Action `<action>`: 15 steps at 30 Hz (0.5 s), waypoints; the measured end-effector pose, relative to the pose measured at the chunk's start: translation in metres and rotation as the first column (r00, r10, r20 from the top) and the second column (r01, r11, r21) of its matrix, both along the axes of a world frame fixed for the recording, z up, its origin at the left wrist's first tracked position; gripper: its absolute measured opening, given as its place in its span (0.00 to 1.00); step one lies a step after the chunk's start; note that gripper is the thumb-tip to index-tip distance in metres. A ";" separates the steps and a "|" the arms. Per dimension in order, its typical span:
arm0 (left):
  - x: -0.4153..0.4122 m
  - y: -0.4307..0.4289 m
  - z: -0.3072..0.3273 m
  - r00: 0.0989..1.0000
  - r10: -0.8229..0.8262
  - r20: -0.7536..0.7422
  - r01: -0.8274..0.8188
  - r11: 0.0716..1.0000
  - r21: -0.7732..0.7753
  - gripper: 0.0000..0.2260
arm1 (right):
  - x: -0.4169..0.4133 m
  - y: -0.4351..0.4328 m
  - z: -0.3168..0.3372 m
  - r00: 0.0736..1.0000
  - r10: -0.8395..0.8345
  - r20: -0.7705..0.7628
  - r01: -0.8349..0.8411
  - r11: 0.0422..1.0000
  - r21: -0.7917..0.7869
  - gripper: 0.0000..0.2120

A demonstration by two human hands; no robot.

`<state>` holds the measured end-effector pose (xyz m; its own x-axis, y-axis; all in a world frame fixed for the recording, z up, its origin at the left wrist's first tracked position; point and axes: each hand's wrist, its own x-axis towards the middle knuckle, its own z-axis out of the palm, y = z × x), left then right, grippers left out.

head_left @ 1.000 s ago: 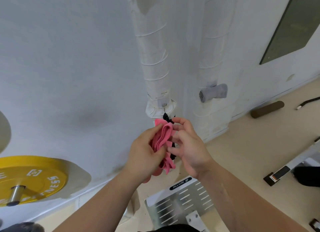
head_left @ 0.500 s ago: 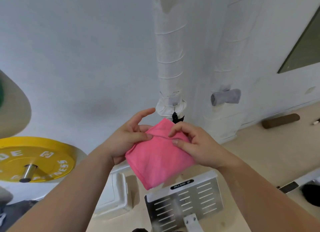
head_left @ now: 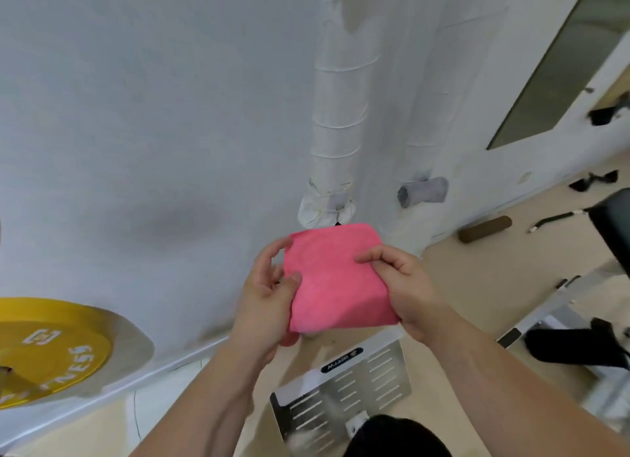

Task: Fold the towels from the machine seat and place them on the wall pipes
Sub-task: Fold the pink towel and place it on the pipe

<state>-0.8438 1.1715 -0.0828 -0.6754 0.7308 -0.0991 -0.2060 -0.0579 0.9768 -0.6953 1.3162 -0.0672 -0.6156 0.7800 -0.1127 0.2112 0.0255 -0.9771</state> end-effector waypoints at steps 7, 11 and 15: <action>-0.003 0.008 0.007 0.969 -0.181 -0.167 0.177 0.983 -0.042 0.23 | 0.014 0.005 0.027 0.988 0.151 0.034 -0.154 0.980 0.123 0.22; -0.013 0.019 0.018 0.902 -0.206 -0.380 0.187 0.978 -0.087 0.30 | 0.020 0.024 0.048 0.871 0.296 0.392 -0.422 0.859 0.289 0.37; -0.018 0.041 0.038 0.886 -0.118 -0.448 0.124 0.992 -0.017 0.29 | 0.020 0.049 0.068 0.890 0.261 0.374 -0.410 0.817 0.405 0.39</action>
